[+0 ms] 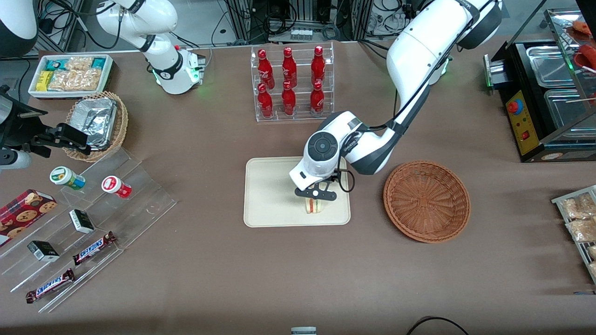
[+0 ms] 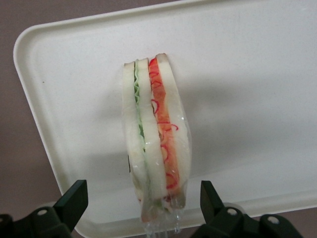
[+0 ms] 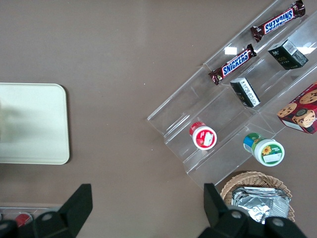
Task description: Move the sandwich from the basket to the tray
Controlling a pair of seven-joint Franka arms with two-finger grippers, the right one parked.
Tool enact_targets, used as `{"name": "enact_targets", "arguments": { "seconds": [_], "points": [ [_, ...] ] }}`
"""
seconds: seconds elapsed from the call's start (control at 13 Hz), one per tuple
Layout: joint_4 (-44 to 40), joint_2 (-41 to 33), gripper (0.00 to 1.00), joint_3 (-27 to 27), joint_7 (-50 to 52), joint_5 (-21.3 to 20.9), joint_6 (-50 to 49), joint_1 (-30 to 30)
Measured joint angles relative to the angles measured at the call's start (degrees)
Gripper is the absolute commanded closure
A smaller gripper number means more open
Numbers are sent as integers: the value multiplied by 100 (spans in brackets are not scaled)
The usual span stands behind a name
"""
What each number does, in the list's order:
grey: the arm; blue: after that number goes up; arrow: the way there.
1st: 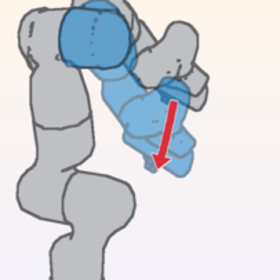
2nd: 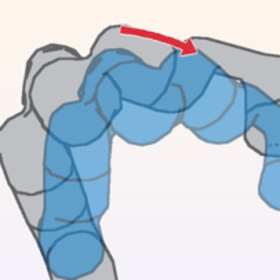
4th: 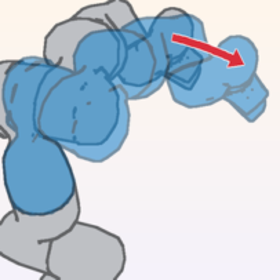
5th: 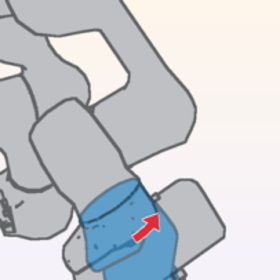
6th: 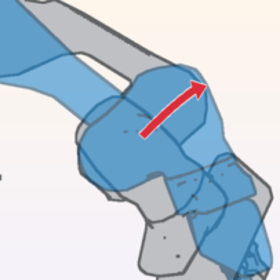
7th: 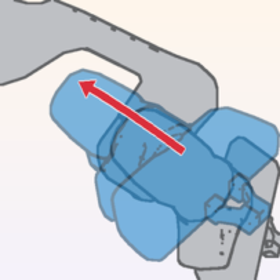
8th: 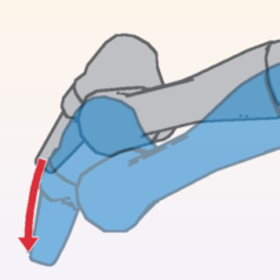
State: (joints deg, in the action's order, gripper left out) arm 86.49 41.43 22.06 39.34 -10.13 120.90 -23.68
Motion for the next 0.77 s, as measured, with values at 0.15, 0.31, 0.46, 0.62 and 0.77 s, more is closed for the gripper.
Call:
{"name": "enact_targets", "arguments": {
  "seconds": [0.15,0.31,0.46,0.62,0.77],
  "points": [
    [-123,-9,0,-9,145,0,-5,8],
    [-248,-38,0,-21,200,0,-26,19],
    [-327,-110,0,-82,226,0,-70,31],
    [-385,-266,0,-155,241,0,-251,89],
    [-464,-476,0,-175,256,0,-482,279]
  ]
}}
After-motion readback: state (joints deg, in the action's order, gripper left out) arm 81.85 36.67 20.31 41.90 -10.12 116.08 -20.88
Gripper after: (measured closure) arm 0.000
